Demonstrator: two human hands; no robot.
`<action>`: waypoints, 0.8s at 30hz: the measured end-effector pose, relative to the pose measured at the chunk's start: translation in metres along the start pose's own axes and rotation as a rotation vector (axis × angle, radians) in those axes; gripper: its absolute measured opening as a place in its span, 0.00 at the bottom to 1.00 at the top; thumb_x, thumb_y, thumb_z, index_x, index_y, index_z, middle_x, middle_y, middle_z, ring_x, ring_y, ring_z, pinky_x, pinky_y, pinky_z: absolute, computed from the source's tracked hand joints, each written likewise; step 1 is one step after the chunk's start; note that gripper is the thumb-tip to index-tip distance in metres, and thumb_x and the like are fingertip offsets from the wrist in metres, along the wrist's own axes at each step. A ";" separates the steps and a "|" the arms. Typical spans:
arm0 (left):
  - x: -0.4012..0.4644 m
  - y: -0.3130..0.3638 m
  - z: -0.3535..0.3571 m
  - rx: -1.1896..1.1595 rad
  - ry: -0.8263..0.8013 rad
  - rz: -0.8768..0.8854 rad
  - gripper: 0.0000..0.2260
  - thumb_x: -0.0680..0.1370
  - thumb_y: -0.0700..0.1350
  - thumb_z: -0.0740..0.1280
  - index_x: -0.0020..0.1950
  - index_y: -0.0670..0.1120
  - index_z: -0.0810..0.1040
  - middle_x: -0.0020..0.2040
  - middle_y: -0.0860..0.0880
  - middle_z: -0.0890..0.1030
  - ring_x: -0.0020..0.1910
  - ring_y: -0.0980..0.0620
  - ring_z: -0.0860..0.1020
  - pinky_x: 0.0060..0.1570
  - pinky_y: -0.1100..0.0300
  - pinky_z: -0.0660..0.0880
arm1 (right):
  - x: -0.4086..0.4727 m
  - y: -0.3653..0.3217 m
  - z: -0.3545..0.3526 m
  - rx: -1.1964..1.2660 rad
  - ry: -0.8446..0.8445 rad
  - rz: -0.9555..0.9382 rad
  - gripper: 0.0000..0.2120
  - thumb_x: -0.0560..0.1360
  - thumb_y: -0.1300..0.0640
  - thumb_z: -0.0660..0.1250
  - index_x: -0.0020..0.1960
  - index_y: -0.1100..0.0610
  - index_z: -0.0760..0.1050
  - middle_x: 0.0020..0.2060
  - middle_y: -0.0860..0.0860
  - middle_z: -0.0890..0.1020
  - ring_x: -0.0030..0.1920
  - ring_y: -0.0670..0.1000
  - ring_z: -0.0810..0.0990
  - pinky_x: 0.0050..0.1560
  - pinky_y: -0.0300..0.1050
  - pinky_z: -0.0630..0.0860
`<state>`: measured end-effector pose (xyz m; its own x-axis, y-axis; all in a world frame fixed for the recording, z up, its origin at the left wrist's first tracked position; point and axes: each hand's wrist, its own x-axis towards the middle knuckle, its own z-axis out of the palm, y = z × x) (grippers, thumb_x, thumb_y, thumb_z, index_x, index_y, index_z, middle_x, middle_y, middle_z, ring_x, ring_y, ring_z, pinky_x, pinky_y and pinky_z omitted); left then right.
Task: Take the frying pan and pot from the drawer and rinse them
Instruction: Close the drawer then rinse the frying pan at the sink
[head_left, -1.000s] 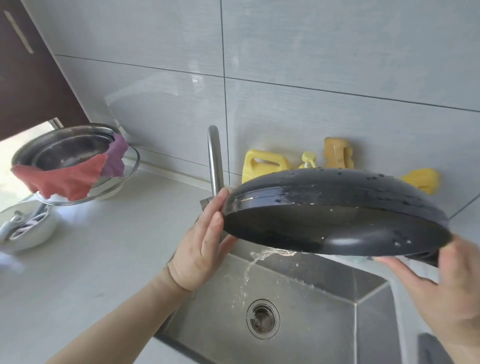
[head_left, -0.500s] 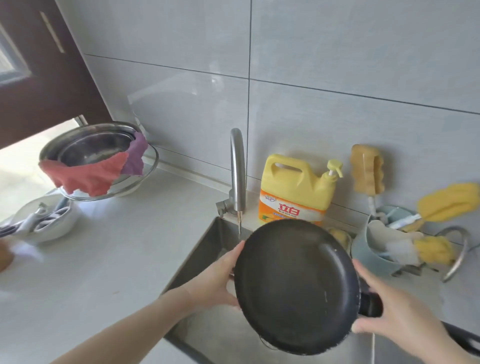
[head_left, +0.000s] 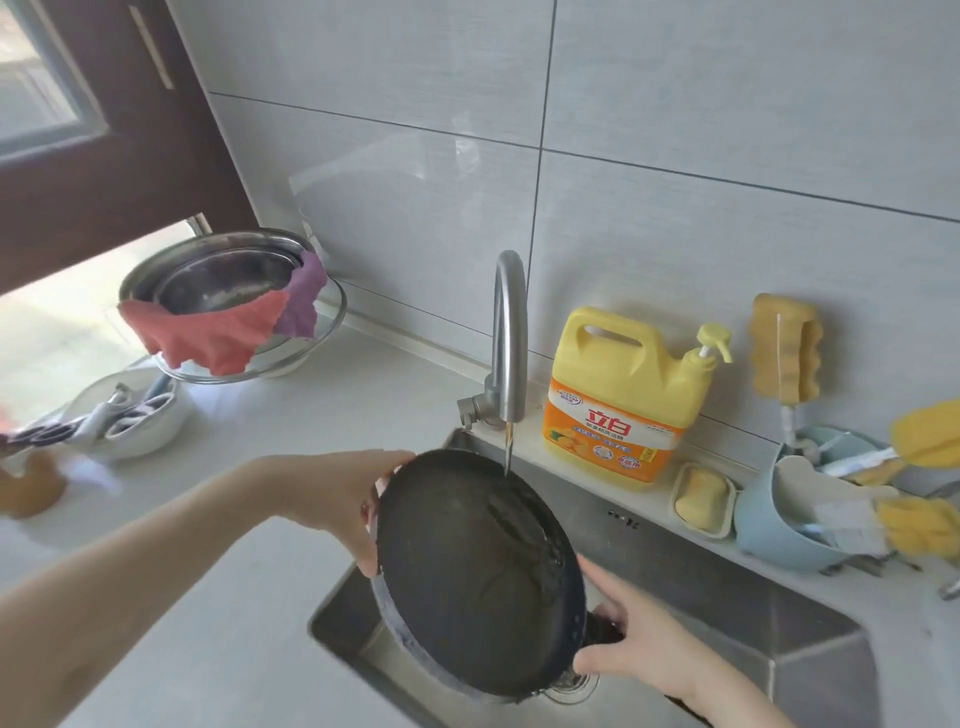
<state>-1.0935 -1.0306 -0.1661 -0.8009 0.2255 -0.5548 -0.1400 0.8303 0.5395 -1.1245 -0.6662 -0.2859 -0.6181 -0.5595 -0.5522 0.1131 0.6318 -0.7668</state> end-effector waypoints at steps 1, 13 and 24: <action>-0.005 -0.001 -0.001 0.044 0.038 0.018 0.48 0.61 0.50 0.83 0.65 0.74 0.53 0.59 0.62 0.69 0.47 0.65 0.77 0.55 0.61 0.77 | 0.003 0.000 0.007 0.012 0.059 -0.022 0.53 0.60 0.55 0.79 0.74 0.31 0.54 0.43 0.53 0.83 0.46 0.48 0.84 0.55 0.42 0.79; 0.022 -0.013 0.066 -0.104 0.579 0.292 0.57 0.66 0.55 0.80 0.76 0.68 0.37 0.77 0.58 0.58 0.63 0.58 0.75 0.62 0.63 0.74 | -0.048 -0.077 -0.065 -0.639 0.520 -0.118 0.57 0.59 0.35 0.77 0.70 0.23 0.37 0.48 0.32 0.72 0.50 0.44 0.76 0.44 0.42 0.74; 0.045 0.004 0.074 -0.382 -0.091 0.197 0.42 0.65 0.39 0.81 0.73 0.57 0.65 0.64 0.56 0.78 0.59 0.56 0.80 0.57 0.56 0.78 | -0.062 -0.044 -0.103 -0.478 -0.020 0.160 0.52 0.51 0.31 0.78 0.71 0.28 0.59 0.56 0.37 0.81 0.53 0.35 0.79 0.62 0.38 0.74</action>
<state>-1.0870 -0.9797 -0.2356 -0.7817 0.4184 -0.4624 -0.2089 0.5230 0.8263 -1.1710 -0.6043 -0.1839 -0.6069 -0.4424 -0.6603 -0.1665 0.8831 -0.4386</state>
